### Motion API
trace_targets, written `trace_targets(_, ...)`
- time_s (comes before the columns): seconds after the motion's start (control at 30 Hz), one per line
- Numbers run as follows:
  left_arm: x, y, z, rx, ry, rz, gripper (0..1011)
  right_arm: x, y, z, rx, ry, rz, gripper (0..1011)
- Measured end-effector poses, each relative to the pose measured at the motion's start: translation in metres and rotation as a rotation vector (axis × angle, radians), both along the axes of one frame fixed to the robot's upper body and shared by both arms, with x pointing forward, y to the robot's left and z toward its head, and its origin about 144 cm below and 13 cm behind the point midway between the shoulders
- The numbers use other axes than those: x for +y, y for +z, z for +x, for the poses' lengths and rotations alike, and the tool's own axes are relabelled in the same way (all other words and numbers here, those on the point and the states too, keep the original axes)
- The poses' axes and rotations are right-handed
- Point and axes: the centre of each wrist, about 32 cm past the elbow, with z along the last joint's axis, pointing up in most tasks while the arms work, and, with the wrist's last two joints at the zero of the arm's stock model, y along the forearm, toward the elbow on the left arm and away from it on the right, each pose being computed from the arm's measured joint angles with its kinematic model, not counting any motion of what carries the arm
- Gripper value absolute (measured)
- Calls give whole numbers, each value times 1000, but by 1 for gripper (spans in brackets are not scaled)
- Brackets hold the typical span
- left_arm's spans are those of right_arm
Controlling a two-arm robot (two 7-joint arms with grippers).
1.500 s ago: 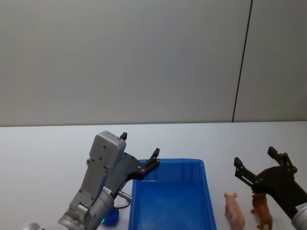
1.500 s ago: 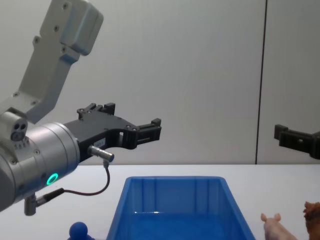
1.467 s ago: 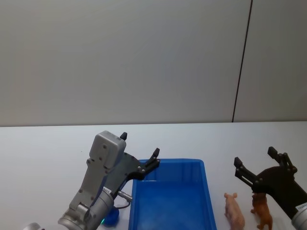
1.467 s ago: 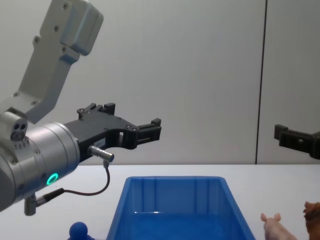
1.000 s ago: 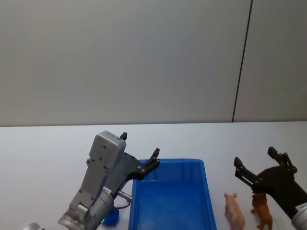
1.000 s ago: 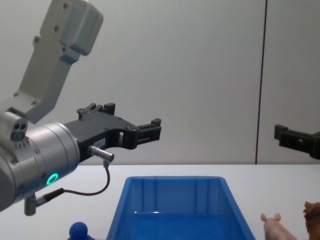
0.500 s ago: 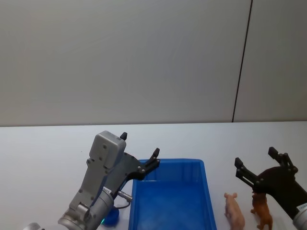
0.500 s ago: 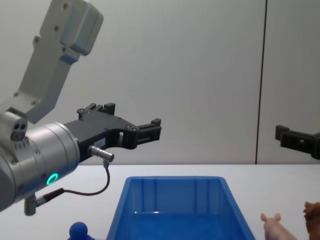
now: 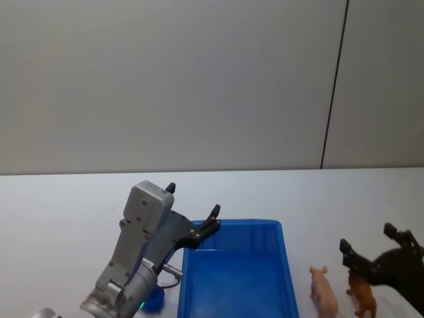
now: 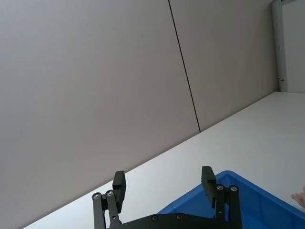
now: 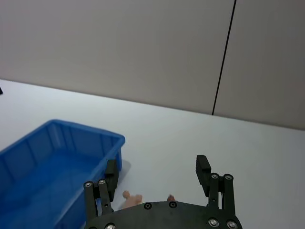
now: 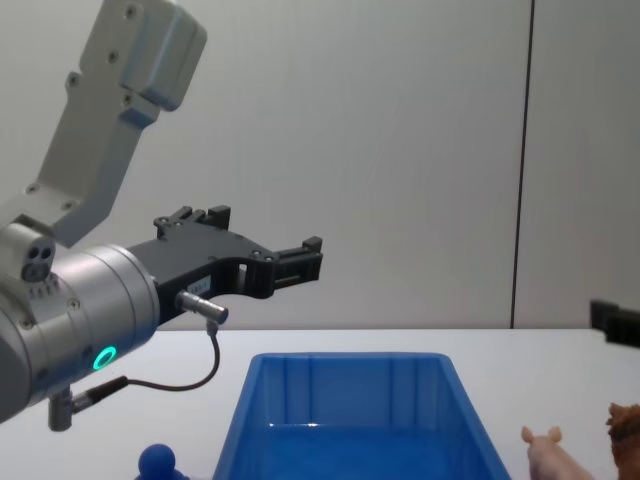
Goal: Pick up the two dolls from the table and place them into the box.
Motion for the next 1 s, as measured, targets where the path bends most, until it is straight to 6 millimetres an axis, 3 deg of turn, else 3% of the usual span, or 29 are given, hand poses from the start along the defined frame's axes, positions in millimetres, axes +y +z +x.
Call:
trace_targets(0.5,0,0,0,0,0,0,1002,-22,-10,-16,152,-15,-62,1001)
trace_targets(1.0,0,0,0,0,0,0,1002,-24,-26,-13,261,-18,-88,1001)
